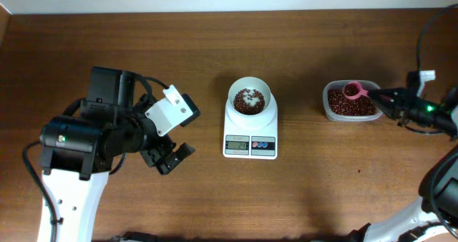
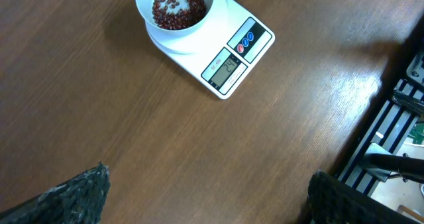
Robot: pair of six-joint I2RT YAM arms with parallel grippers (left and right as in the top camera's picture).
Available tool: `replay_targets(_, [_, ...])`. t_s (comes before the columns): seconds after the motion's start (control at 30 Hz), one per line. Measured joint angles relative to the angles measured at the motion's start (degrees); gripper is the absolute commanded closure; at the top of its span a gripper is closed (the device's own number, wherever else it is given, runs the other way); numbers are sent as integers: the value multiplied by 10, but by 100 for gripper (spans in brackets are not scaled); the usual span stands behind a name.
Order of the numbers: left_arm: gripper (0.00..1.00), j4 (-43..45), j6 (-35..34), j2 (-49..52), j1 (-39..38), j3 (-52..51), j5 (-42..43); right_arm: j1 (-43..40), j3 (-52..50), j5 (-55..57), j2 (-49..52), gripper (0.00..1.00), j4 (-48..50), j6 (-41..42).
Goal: Scoop and weigh 50g on scale
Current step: 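Carry the filled pink scoop left over the white bowl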
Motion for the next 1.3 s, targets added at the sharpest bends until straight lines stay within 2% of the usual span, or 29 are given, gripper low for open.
replay_targets(0.5, [1,0,0,0,0,0,0,272,0,-53,0,96,5,1])
replay_targets(0.83, [1,0,0,0,0,0,0,336,-4,-51,0,96,177,116])
replay_targets(1.0, [1,0,0,0,0,0,0,374,-5,37,0,96,261,129])
replay_targets(1.3, [1,0,0,0,0,0,0,443,51,276,-14,96,217,133])
